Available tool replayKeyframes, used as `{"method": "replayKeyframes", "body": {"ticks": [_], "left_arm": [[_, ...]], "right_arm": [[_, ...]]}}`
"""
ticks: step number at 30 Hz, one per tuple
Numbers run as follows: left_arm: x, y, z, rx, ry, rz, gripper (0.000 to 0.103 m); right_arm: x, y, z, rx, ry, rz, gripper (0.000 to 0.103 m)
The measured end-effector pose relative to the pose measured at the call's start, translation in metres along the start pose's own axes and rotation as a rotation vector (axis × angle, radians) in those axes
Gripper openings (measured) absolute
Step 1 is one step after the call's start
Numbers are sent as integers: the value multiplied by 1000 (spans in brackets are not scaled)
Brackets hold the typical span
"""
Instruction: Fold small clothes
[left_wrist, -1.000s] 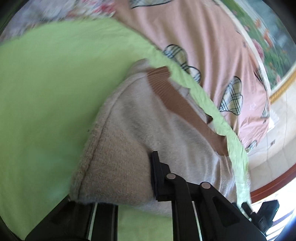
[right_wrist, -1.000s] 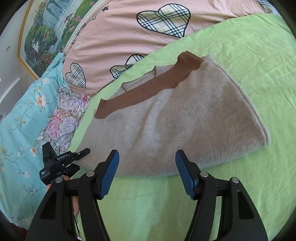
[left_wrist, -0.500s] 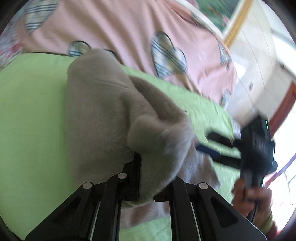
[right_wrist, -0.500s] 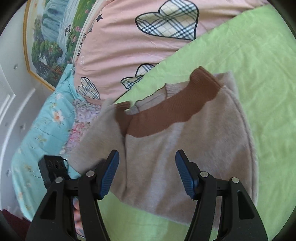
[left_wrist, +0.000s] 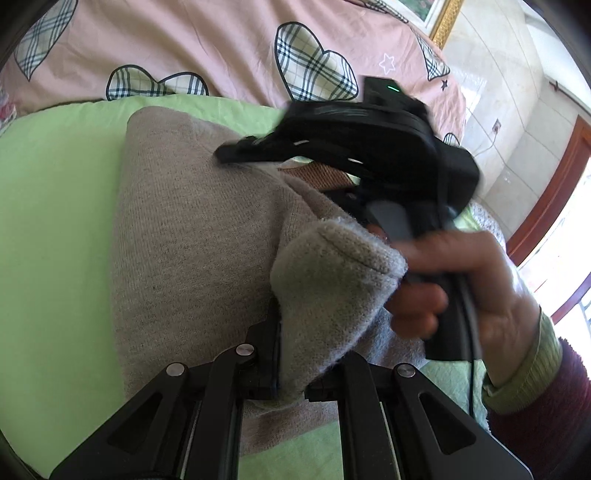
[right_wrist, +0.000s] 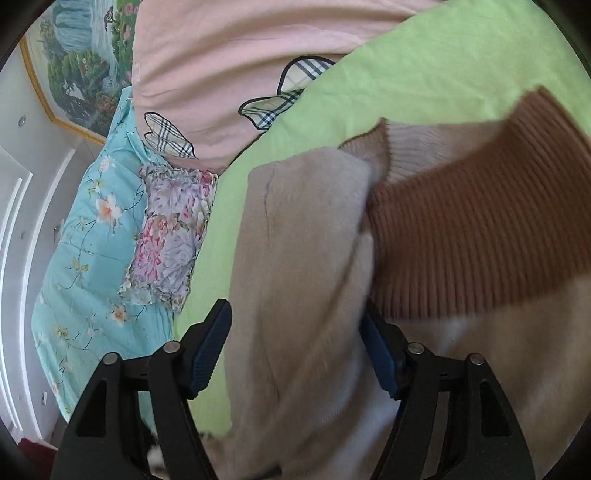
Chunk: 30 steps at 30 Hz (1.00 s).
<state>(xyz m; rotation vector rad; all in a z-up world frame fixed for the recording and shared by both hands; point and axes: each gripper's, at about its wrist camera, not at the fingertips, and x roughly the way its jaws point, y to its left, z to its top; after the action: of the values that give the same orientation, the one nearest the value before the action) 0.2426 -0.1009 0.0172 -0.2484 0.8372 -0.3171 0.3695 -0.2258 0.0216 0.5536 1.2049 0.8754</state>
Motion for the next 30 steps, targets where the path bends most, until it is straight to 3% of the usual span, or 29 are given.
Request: {"method": "replayKeyframes", "body": {"ticks": [1, 4, 9, 12, 15, 21, 24, 27, 30], "left_arm": [[0, -1, 1, 5, -1, 5, 7], [-11, -5, 0, 16, -4, 1, 7], [-25, -44, 7, 93, -41, -71, 7], [-11, -72, 9, 109, -29, -128, 7], [11, -94, 3, 119, 7, -151, 7], [49, -114, -15, 152, 72, -123, 8], [53, -117, -17, 159, 67, -118, 8], [61, -118, -18, 154, 85, -116, 14], [65, -116, -14, 151, 101, -119, 21]], "right_arm": [[6, 1, 3, 6, 6, -17, 35], [0, 11, 6, -22, -13, -27, 19], [-61, 34, 8, -118, -108, -27, 18], [-99, 33, 7, -163, -146, -95, 18], [-118, 8, 4, -127, -146, -170, 18], [-127, -49, -12, -52, -134, -241, 18], [-128, -52, -13, -66, -154, -229, 18], [-122, -50, -13, -116, -147, -280, 18], [-121, -55, -17, -123, -144, -316, 26]]}}
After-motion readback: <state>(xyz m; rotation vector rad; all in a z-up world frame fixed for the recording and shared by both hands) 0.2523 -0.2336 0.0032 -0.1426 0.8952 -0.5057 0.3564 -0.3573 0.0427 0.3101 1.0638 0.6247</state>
